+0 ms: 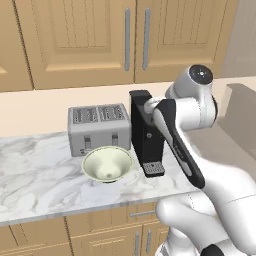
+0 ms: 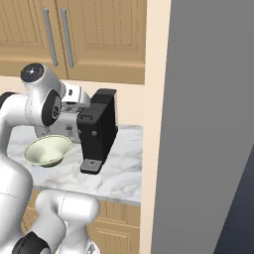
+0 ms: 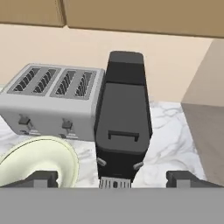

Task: Open the cabinet. Pick the banana and apple from the cabinet and place them into the bowl. Then close the cabinet.

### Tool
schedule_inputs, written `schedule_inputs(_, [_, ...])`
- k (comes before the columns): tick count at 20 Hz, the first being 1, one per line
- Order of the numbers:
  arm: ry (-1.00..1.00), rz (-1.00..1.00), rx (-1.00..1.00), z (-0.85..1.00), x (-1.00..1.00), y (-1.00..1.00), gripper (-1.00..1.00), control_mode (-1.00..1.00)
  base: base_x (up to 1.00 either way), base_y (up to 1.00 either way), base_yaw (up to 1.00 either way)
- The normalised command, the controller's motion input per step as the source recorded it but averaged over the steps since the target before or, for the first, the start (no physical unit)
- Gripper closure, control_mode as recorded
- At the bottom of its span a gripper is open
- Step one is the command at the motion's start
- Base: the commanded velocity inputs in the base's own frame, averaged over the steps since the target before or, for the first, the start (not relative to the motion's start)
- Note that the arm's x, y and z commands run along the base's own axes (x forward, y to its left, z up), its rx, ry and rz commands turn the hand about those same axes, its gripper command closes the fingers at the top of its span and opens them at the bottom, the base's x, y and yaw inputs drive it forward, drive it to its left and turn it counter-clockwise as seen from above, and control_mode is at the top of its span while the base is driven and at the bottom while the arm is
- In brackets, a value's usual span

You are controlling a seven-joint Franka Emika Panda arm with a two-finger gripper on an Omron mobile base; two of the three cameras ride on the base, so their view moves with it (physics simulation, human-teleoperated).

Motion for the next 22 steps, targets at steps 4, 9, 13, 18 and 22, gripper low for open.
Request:
schedule_inputs(4, [-0.22, 0.00, 0.00, 0.39, -0.13, 0.14, -1.00, -1.00, 0.00, 0.00, 0.00])
schedule_inputs(9, [-0.21, 0.00, 0.00, 0.37, -0.12, 0.11, -1.00, -1.00, 0.00, 0.00, 0.00])
schedule_inputs(13, [-0.16, 0.00, 0.00, 0.40, -0.04, 0.04, -1.00, -1.00, 0.00, 0.00, 0.00])
schedule_inputs(18, [-0.12, 0.00, 0.00, 0.47, 0.00, 0.00, -1.00, -1.00, 0.00, 0.00, 0.00])
schedule_inputs(22, [-0.05, 0.00, 0.00, 0.57, 0.00, 0.00, -1.00, -1.00, 0.00, 0.00, 0.00])
